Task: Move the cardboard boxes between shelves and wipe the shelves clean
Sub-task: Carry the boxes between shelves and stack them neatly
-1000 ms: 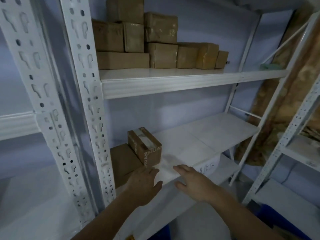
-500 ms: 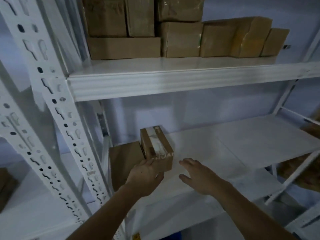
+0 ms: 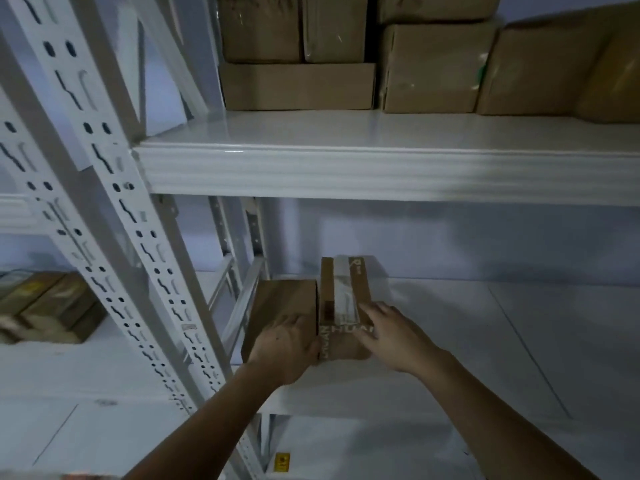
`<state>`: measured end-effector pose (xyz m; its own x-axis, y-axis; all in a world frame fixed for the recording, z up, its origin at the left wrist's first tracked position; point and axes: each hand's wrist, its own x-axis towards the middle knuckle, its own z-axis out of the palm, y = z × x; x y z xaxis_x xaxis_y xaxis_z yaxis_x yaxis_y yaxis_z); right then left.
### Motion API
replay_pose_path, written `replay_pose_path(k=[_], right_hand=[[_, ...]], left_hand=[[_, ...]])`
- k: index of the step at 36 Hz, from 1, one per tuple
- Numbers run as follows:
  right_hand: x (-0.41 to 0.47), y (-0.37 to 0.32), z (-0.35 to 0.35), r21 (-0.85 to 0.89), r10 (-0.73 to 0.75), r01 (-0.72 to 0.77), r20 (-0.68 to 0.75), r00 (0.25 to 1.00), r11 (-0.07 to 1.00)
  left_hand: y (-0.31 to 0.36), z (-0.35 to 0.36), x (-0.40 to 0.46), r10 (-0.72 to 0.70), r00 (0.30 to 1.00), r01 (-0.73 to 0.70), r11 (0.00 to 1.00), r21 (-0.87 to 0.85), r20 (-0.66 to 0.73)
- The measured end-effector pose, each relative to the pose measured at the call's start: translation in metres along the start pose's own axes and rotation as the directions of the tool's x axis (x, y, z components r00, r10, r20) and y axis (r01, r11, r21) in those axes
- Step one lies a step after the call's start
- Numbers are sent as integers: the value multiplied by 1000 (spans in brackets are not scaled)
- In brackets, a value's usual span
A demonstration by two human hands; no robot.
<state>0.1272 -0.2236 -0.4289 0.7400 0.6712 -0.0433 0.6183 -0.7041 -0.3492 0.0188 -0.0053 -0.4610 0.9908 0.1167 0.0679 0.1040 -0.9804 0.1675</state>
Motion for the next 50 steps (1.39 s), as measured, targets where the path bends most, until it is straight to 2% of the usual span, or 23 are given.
replay_pose_path(k=[3, 7, 9, 13, 17, 19, 21, 23, 26, 30, 41, 45, 48, 50], right_hand=[[24, -3, 6, 14, -2, 2, -22, 1000, 1000], [51, -6, 11, 116, 28, -18, -84, 996, 993], [62, -5, 11, 206, 102, -74, -126, 987, 976], [88, 9, 25, 302, 296, -253, -106, 949, 919], [110, 44, 59, 484, 352, -286, -48, 935, 827], [113, 42, 64, 582, 364, -290, -11, 931, 760], [112, 40, 69, 717, 390, -304, 49, 920, 627], [110, 39, 76, 830, 383, -297, 109, 917, 473], [108, 37, 82, 908, 394, -263, 123, 911, 327], [105, 39, 86, 943, 383, -243, 142, 913, 229], [105, 39, 87, 960, 381, -236, 165, 910, 148], [99, 36, 83, 959, 391, -240, 165, 905, 150], [82, 34, 77, 953, 400, -240, 150, 904, 184], [63, 31, 70, 949, 356, -228, 140, 924, 219]], left_hand=[[-6, 2, 13, -28, 1000, 28, 1000, 0, -5], [-18, 16, 44, -94, 996, 94, 988, -125, 1], [-20, 23, 57, -122, 993, 115, 958, -261, -10], [-16, 30, 84, -194, 981, 161, 856, -491, -16], [-4, 49, 109, -251, 966, 225, 694, -684, 63], [-2, 65, 124, -300, 945, 273, 515, -812, 128], [1, 79, 132, -284, 944, 265, 341, -902, 170], [6, 80, 133, -291, 943, 237, 252, -938, 161], [8, 86, 133, -316, 932, 233, 143, -962, 179], [7, 89, 135, -308, 929, 242, 88, -966, 205], [8, 87, 137, -344, 908, 291, 107, -951, 239], [14, 77, 129, -347, 915, 275, 169, -946, 204], [26, 72, 111, -345, 922, 242, 165, -956, 174], [37, 70, 94, -328, 930, 216, 118, -969, 167]])
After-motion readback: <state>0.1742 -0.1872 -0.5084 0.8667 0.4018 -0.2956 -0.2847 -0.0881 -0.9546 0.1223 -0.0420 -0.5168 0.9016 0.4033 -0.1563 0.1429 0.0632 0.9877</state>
